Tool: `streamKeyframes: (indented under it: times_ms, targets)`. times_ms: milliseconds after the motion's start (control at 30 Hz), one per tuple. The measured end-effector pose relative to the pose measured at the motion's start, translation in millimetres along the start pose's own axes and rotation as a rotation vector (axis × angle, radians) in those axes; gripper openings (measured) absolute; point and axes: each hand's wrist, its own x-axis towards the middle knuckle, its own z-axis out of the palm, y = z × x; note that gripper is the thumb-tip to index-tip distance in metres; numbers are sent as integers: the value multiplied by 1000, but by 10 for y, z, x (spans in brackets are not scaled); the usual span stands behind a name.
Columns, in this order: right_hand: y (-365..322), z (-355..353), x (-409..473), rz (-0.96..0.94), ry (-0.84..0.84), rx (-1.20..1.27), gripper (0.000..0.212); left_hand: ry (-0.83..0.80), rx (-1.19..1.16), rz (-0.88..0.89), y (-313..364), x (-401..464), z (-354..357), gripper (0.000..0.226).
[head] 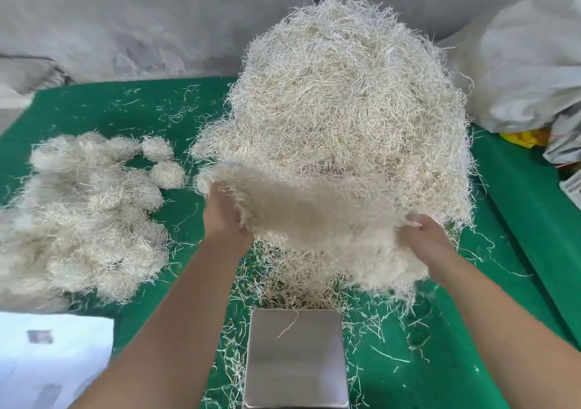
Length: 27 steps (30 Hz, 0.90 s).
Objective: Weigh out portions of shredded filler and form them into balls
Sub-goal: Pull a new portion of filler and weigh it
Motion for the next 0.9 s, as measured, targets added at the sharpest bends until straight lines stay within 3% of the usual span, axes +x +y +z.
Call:
streamKeyframes:
  times_ms: [67,133,200,300,367,433,467,500,533,633,733,900]
  targets:
    - [-147,200,-139,-177,-156,-57,75,-137,-2,-5,-89,-95,91,33]
    - [-315,403,-305,-360,-198,-215,100,-241,27,-16,-174,-189,169,48]
    - [-418,598,-473,-505,-304,-349,117,-355,34,-43,-236,-247,205,48]
    - [-398,773,-676,-530,-557,-287,102,-477,102,24,-352,-265,250,52]
    - [-410,753,-778,-454,-671,27,82,-401,187,51,-332,-298,275,41]
    - [-480,728,-806,-334,-569,454,90,-351,120,44,-299,-289,283,30]
    - [-520,730,-802,-250,-458,571,83,-339,92,53,-288,-281,283,30]
    - [-527,752,-808,-198,-370,580,63,-332,80,70,-284,-280,285,35]
    - [-536,768,-872,-201,-354,482,50,-333,75,80,-284,-293,291,42]
    - [-329,853,-972,-327,-547,158,44,-307,120,16,-313,-352,332,78]
    - [-260,778,-881,-319,-432,127,14,-337,121,-1,-276,-314,292,40]
    - [-389,531,-713,-248,-281,170,31,-215,186,9,-210,-266,103,25]
